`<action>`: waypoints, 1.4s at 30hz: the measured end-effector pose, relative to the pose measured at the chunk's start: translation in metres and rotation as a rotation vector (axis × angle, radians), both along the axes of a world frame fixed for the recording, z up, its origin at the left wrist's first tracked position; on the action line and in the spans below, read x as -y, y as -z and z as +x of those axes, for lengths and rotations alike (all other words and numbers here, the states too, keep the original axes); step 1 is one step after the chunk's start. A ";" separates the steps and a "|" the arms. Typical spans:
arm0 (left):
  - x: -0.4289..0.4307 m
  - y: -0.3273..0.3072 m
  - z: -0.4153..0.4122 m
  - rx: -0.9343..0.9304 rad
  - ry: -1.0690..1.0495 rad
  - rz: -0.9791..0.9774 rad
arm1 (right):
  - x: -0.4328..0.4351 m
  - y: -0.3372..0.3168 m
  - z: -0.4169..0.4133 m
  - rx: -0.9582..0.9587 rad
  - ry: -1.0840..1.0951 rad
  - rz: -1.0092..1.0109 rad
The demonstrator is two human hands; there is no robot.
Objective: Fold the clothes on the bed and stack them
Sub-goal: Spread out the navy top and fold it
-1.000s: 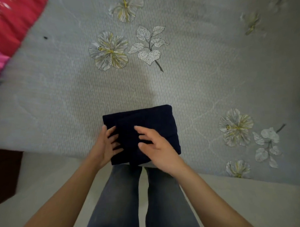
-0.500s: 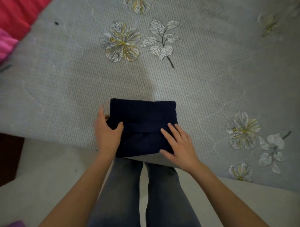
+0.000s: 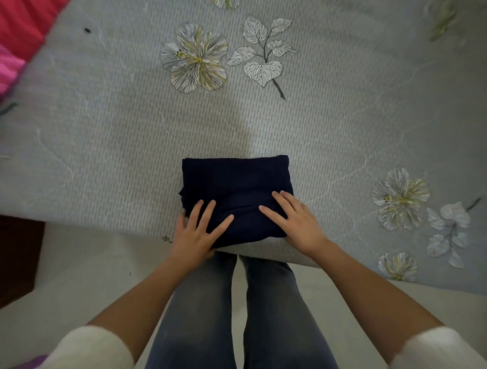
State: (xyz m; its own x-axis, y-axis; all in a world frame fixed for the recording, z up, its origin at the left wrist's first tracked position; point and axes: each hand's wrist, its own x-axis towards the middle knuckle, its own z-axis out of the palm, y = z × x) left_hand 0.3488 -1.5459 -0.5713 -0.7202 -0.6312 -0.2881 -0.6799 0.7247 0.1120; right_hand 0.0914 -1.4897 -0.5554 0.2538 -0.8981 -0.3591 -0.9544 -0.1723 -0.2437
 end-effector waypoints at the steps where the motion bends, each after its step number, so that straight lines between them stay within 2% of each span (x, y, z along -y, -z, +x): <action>1: 0.005 0.000 0.002 -0.032 -0.020 0.028 | 0.005 -0.002 0.000 0.060 0.037 -0.016; 6: 0.052 -0.025 -0.013 -0.092 -0.135 0.164 | 0.013 -0.029 -0.003 0.299 0.279 0.011; 9: 0.080 -0.069 -0.037 -0.178 -0.379 0.349 | 0.027 -0.076 -0.013 0.429 0.549 0.072; 10: 0.088 -0.085 -0.043 -0.211 -0.398 0.398 | 0.031 -0.095 -0.018 0.450 0.639 0.090; 14: 0.121 -0.157 -0.077 -0.404 -0.344 0.712 | 0.029 -0.175 -0.045 0.511 0.872 0.103; 19: 0.134 -0.243 -0.143 -0.577 -0.188 0.766 | 0.008 -0.258 -0.092 0.593 0.971 -0.056; 22: 0.130 -0.277 -0.191 -0.618 -0.118 0.724 | -0.004 -0.292 -0.129 0.580 0.999 -0.118; 27: 0.115 -0.294 -0.280 -0.652 -0.107 0.635 | -0.020 -0.311 -0.218 0.501 0.955 -0.184; 35: 0.088 -0.298 -0.460 -0.638 -0.207 0.493 | -0.012 -0.309 -0.417 0.373 0.694 -0.271; 38: 0.100 -0.310 -0.555 -0.635 -0.185 0.369 | -0.009 -0.311 -0.499 0.277 0.685 -0.444; 42: 0.130 -0.321 -0.701 -0.666 -0.023 0.167 | -0.014 -0.306 -0.603 0.092 0.747 -0.890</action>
State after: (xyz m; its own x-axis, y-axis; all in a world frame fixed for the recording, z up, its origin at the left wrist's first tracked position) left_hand -0.3522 -1.6757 -0.2499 -0.7646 -0.6338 0.1170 -0.4422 0.6479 0.6203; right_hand -0.5112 -1.4761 -0.2499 -0.4523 -0.7607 0.4656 -0.8757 0.2799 -0.3934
